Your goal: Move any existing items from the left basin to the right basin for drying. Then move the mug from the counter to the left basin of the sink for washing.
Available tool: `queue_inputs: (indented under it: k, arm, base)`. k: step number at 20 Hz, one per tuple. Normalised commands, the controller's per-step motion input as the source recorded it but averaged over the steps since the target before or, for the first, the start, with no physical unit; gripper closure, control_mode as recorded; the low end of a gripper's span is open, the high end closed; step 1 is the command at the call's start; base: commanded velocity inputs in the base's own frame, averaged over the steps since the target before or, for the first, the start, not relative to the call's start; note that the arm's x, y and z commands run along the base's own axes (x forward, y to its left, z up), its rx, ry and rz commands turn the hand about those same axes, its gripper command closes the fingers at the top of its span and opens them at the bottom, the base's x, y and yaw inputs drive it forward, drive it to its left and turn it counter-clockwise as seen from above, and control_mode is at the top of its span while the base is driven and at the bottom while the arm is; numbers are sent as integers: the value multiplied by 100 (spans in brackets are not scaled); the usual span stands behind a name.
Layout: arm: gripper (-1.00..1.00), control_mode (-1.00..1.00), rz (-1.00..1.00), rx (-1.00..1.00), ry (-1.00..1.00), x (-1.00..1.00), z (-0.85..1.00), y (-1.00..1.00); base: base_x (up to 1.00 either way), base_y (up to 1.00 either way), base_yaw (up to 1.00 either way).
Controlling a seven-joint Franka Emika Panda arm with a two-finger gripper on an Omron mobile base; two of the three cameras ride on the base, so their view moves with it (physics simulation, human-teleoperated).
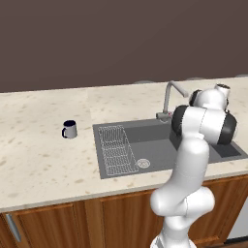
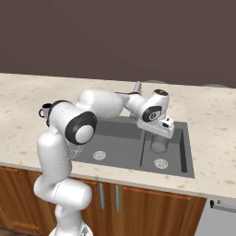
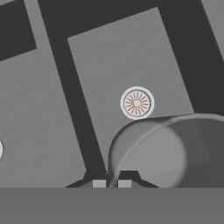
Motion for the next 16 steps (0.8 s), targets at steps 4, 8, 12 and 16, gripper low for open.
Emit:
queue_inputs:
  k: [4,8,12,16]
  arm:
    - [100,-100,0,0,0,27,-23,-27]
    - [100,-100,0,0,0,29,-31,-28]
    - [100,-100,0,2,0,22,-33,-31]
    - [100,-100,0,0,0,17,-30,-23]
  base:
    - [0,0,0]
    - [0,0,0]
    - [0,0,0]
    - [0,0,0]
